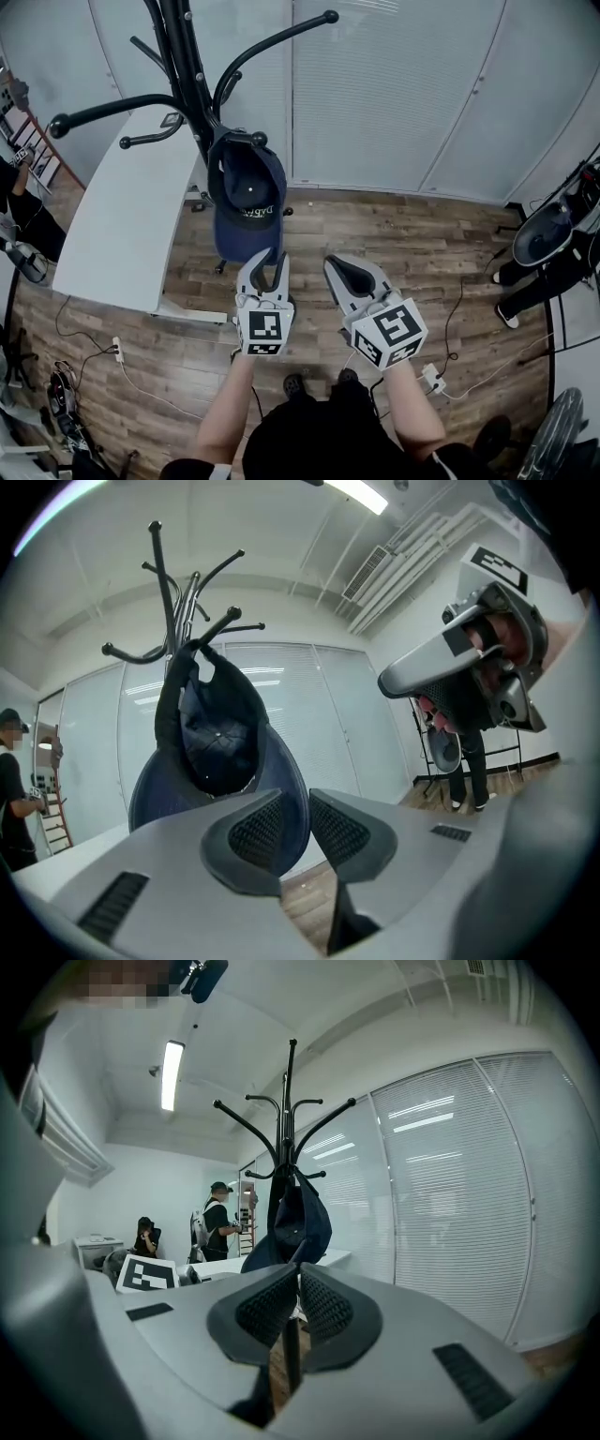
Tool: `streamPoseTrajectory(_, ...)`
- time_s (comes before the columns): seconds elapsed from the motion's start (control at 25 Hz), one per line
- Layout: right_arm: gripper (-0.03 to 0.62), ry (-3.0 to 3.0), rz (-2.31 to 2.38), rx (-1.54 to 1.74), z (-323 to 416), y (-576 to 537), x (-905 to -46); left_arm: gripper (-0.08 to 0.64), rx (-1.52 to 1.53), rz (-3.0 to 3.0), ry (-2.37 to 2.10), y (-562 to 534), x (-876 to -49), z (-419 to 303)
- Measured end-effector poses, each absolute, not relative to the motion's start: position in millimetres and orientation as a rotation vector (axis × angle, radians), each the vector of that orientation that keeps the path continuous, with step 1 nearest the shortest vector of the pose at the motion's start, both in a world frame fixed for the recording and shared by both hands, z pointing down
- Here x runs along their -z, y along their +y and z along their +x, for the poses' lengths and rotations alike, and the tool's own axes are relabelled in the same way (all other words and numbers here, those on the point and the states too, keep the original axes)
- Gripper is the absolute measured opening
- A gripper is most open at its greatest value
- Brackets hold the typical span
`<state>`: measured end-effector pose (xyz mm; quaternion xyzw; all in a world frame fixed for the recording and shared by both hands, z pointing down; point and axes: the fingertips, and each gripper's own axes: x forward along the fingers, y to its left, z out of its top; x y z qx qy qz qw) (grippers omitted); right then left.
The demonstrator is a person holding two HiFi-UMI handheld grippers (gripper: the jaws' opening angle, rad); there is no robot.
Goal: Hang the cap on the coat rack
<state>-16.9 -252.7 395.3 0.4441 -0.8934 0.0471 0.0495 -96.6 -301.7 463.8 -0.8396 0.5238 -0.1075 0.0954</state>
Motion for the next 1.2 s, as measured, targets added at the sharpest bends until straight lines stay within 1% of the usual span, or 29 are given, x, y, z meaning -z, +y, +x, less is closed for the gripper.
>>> streamPoseTrajectory(0.68, 0.032, -2.723, 1.365, -0.149, -25, -248, -397, 0.091, 0.257, -2.554, 1.573, -283, -458, -109)
streamPoseTrajectory(0.88, 0.032, -2.734, 1.34, -0.157, -35, -245, -406, 0.055, 0.21, -2.554, 1.589, -269, -448, -120)
streamPoseTrajectory(1.2, 0.032, -2.752, 1.307, -0.149, -53, -243, -422, 0.034, 0.092, -2.573, 1.623, -250, -425, -135)
